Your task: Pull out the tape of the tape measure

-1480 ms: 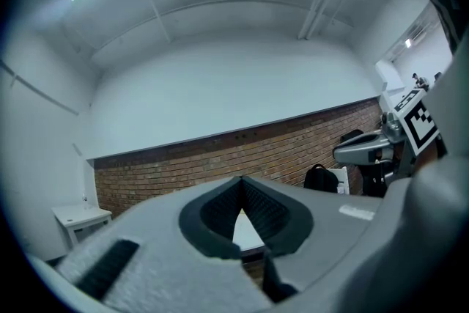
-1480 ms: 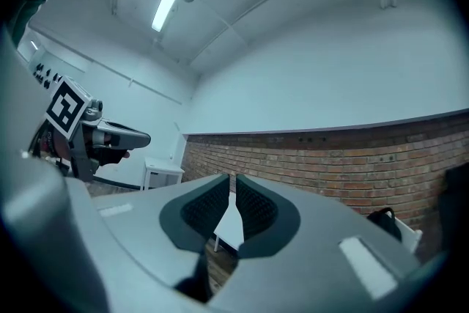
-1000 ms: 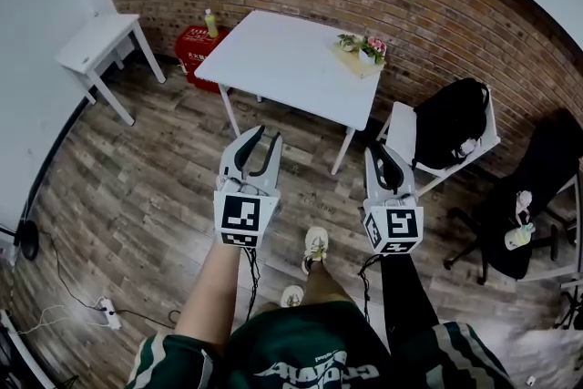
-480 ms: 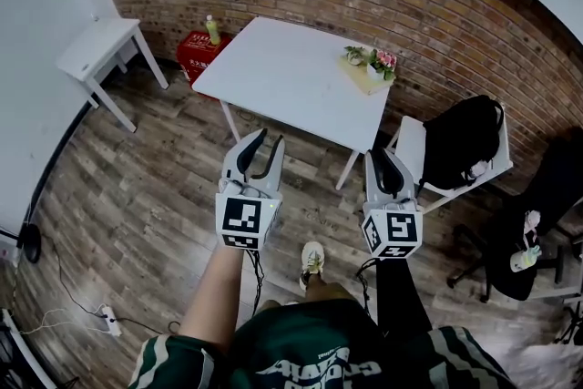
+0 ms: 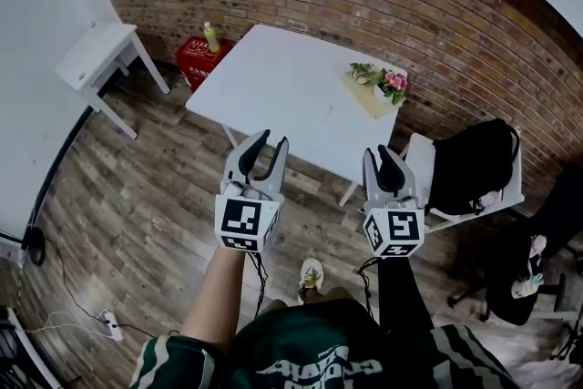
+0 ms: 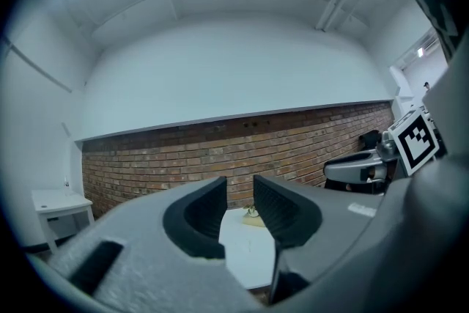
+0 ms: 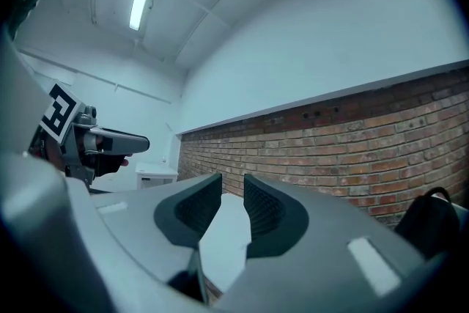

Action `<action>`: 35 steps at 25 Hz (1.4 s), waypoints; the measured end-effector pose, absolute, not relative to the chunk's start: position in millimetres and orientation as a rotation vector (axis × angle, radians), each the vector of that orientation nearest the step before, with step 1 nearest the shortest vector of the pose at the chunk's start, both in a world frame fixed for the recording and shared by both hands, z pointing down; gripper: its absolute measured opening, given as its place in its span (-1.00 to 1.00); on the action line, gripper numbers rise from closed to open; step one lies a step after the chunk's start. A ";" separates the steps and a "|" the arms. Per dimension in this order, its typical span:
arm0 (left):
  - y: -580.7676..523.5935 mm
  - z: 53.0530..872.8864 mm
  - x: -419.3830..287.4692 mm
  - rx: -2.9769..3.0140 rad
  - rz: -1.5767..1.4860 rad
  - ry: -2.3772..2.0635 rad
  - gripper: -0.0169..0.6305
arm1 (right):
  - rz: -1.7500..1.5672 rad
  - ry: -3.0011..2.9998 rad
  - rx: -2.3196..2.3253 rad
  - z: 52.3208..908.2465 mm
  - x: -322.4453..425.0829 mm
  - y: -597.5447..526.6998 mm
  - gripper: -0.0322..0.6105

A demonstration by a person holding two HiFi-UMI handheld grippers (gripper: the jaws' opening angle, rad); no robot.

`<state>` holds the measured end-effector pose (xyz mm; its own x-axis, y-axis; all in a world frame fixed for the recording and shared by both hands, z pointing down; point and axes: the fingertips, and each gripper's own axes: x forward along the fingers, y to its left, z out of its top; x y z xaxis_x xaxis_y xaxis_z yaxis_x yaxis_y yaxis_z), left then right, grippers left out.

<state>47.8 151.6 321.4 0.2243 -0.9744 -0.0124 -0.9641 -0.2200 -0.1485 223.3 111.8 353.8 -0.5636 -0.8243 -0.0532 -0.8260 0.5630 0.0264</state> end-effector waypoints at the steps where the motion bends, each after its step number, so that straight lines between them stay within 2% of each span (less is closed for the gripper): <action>1: 139.5 322.3 47.5 -2.357 -0.133 1.881 -0.60 | 0.067 2.752 -1.439 355.7 221.0 99.1 -0.55; 17: 21.9 318.4 34.2 -2.380 -0.131 1.889 -0.60 | -0.075 2.784 -1.312 375.6 185.8 -17.3 -0.42; 35: -107.7 336.3 6.8 -2.629 -0.130 1.504 -0.56 | -0.055 2.644 -1.614 380.7 150.9 -118.5 -0.36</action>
